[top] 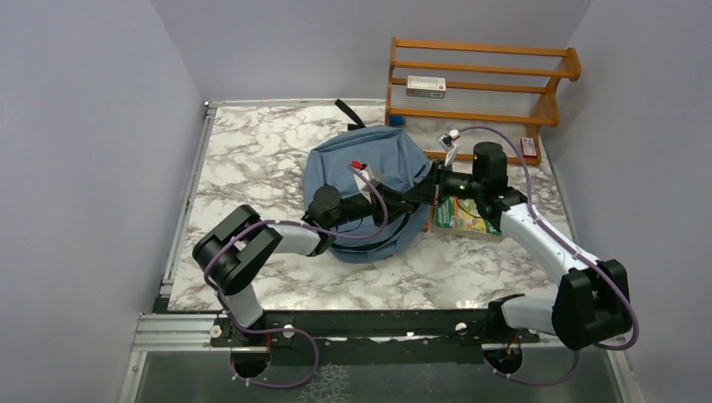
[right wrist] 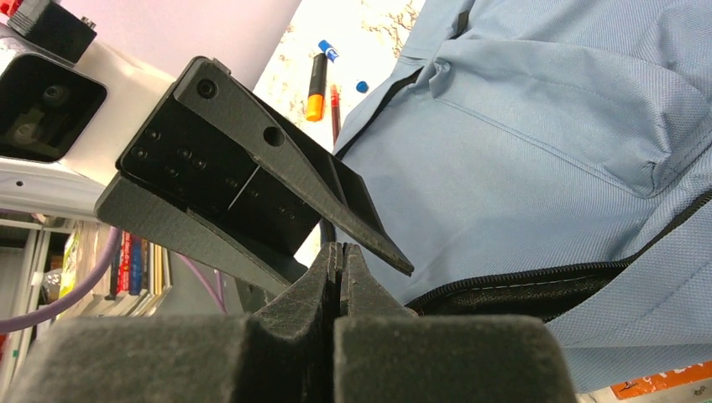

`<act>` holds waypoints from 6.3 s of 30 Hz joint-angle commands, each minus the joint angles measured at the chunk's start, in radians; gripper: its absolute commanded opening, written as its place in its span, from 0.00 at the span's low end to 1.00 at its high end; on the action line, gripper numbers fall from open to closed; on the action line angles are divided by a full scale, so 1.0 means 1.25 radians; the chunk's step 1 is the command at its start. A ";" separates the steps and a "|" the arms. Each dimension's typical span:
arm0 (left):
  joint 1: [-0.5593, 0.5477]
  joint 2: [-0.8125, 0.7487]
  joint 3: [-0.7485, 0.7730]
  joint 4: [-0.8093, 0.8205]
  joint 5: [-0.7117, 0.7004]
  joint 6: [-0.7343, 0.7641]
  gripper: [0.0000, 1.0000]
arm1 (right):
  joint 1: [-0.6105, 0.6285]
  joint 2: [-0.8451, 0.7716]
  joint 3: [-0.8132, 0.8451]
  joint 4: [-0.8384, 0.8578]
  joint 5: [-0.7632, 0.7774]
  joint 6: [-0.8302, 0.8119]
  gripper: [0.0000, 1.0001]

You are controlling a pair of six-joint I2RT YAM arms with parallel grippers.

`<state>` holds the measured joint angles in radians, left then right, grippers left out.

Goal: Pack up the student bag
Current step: Unzip the student bag at the center of the board.

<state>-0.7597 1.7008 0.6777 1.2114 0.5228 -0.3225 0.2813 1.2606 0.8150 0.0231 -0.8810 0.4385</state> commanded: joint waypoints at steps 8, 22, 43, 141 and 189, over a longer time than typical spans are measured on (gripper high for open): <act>-0.005 0.048 0.034 0.092 0.049 -0.059 0.27 | 0.003 -0.029 -0.009 0.048 -0.028 0.015 0.01; -0.005 0.084 0.052 0.131 0.063 -0.106 0.00 | 0.003 -0.041 -0.016 0.041 -0.006 0.014 0.01; -0.003 0.075 0.032 0.122 0.076 -0.094 0.00 | 0.002 -0.161 0.031 -0.295 0.675 0.139 0.54; 0.164 -0.475 -0.186 -0.670 -0.048 0.095 0.00 | -0.033 0.174 0.128 -0.298 0.506 0.057 0.01; 0.209 -0.472 -0.139 -0.599 0.052 0.100 0.00 | 0.262 -0.031 0.080 -0.102 0.154 -0.377 0.58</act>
<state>-0.5049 1.1198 0.4953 0.3981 0.6147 -0.1802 0.6052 1.1824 0.9211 -0.1795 -0.6304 0.0483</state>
